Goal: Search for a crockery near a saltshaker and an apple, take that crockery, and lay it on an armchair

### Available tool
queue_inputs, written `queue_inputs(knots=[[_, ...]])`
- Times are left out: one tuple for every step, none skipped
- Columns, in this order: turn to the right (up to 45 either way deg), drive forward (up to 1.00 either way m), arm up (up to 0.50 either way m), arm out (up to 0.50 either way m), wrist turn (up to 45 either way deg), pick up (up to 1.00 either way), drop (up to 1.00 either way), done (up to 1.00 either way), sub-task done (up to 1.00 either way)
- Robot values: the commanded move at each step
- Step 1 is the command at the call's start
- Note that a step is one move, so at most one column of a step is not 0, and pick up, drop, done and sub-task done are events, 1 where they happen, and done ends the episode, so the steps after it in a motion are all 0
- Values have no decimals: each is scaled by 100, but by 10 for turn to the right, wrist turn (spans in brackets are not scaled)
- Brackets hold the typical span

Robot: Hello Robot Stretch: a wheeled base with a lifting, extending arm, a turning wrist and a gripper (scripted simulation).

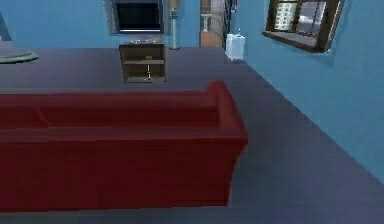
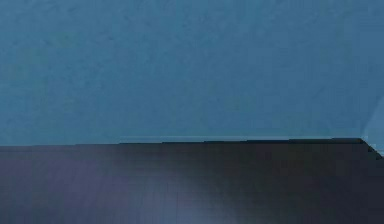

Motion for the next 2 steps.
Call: queue_inputs(knots=[[0,20,0,0,0,0,0,0,0],[450,0,0,0,0,0,0,0,0]])
